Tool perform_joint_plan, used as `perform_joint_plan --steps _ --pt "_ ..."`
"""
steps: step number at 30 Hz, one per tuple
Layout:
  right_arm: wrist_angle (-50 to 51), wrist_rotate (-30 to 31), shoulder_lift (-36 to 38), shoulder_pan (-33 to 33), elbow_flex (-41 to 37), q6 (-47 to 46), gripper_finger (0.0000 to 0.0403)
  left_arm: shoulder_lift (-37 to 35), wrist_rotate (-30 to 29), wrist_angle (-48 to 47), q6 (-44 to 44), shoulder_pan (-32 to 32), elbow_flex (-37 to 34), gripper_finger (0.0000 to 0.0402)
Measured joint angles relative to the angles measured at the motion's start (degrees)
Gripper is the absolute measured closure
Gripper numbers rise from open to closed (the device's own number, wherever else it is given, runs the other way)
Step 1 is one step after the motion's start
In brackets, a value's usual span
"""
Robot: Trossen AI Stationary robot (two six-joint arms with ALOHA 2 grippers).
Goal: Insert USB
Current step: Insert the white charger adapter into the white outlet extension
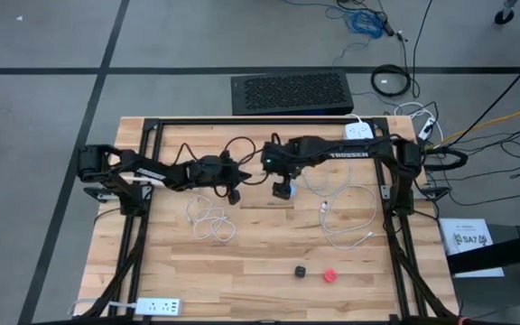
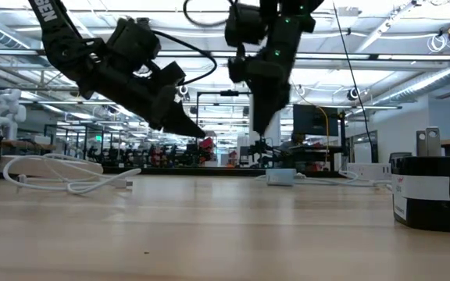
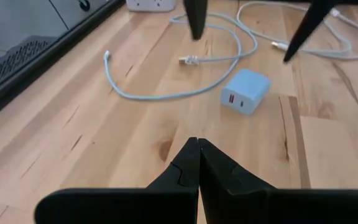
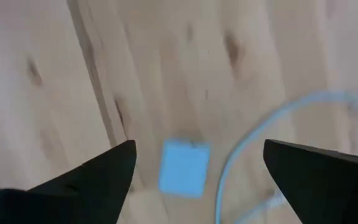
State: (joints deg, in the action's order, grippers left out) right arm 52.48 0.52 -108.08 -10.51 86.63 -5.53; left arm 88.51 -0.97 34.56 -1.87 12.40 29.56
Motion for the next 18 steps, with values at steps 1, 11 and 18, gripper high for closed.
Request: perform_joint_plan --steps 1,11,18 --pt "1.46 -0.35 -0.48 -0.01 0.00 -0.59 0.0061 0.02 0.02 -0.17 0.00 0.00 -0.02 0.0398" --pt "3.36 1.11 -9.49 -0.07 -0.02 0.33 0.0058 0.02 3.32 -0.82 1.44 -0.04 -0.04 0.0398" --pt "3.77 1.29 -13.55 -0.24 0.24 0.61 0.0096 0.02 3.49 -1.34 1.46 -0.04 -0.04 0.0398"
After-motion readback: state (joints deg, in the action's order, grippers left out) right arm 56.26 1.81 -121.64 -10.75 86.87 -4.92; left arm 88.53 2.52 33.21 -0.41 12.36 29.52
